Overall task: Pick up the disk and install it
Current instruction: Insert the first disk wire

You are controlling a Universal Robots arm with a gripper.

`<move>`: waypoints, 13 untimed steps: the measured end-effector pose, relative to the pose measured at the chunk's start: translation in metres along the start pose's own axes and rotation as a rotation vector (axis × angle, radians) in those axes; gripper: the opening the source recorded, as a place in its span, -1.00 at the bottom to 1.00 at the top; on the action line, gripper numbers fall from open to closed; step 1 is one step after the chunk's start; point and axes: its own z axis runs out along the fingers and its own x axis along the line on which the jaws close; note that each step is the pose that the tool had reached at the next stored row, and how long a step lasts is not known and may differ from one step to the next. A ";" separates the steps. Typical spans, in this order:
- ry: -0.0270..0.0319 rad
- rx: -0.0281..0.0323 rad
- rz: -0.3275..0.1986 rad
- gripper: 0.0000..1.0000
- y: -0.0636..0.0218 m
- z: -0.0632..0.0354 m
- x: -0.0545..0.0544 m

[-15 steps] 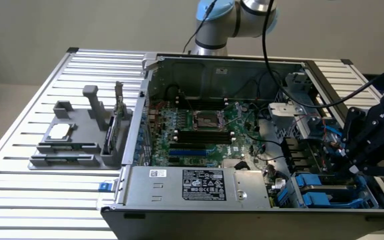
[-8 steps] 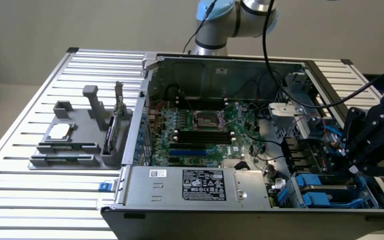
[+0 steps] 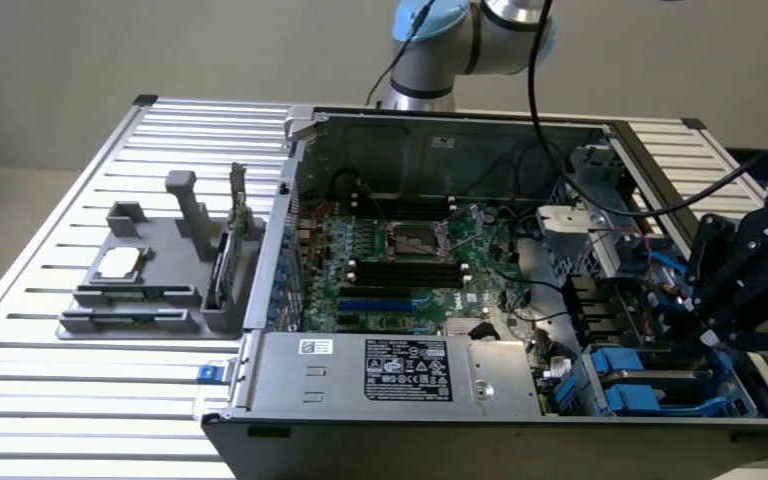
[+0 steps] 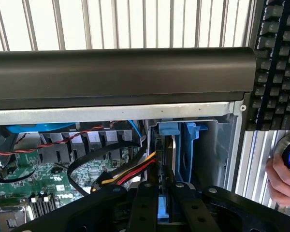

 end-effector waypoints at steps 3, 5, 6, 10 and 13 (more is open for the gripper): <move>0.0006 0.0029 0.002 -0.67 0.0019 -0.0003 0.000; 0.0007 0.0045 0.003 -0.67 0.0019 -0.0002 -0.001; 0.0007 0.0057 0.003 -0.67 0.0019 -0.0002 -0.001; 0.0017 0.0109 0.008 -0.67 0.0020 -0.0002 -0.002; 0.0024 0.0154 0.012 -0.67 0.0020 -0.0001 -0.002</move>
